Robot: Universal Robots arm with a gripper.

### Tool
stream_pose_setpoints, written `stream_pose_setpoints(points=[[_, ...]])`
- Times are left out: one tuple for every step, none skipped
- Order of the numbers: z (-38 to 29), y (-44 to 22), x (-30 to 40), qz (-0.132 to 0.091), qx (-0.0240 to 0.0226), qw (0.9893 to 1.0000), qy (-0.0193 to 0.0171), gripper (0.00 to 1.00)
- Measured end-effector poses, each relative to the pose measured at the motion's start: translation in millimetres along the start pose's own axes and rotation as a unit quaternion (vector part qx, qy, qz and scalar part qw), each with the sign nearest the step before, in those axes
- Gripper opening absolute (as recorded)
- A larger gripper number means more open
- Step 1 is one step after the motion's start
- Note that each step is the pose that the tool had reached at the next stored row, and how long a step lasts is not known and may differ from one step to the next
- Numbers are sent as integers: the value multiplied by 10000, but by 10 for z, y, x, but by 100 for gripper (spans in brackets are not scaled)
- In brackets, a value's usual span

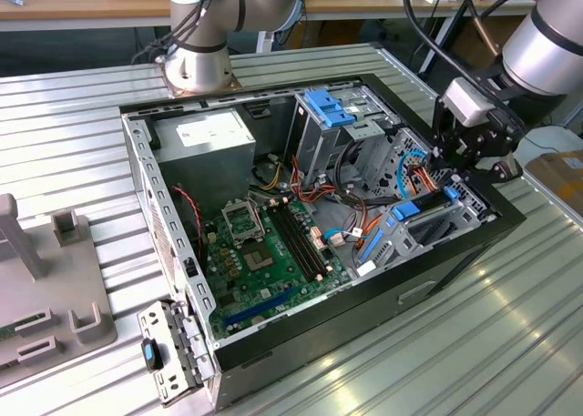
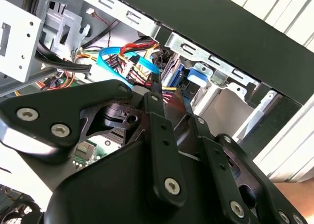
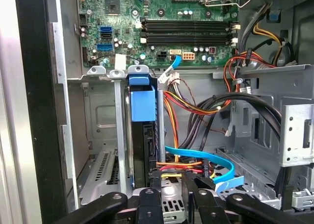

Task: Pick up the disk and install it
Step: 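Insert the first disk wire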

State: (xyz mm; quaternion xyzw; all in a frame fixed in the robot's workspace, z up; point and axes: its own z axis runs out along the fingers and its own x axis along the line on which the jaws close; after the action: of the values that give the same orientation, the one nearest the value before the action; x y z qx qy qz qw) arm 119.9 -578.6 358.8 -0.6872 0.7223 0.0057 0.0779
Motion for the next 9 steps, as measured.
stream_pose_setpoints(points=[[-22, -2, -3, 0, 0, 10000, 0, 31], [-28, -3, -3, 0, 0, 10000, 0, 31], [-28, -3, -3, 0, 0, 10000, -2, 31], [-30, -3, -4, 0, 0, 10000, 0, 31], [-35, 18, -4, -1, 1, 10000, 6, 31], [-39, 68, -1, -1, 5, 10000, 5, 31], [-43, 108, 2, -1, 8, 10000, 6, 31], [-42, 108, 2, -2, 7, 10000, 10, 31], [-41, 105, 1, -2, 8, 10000, 16, 31]])
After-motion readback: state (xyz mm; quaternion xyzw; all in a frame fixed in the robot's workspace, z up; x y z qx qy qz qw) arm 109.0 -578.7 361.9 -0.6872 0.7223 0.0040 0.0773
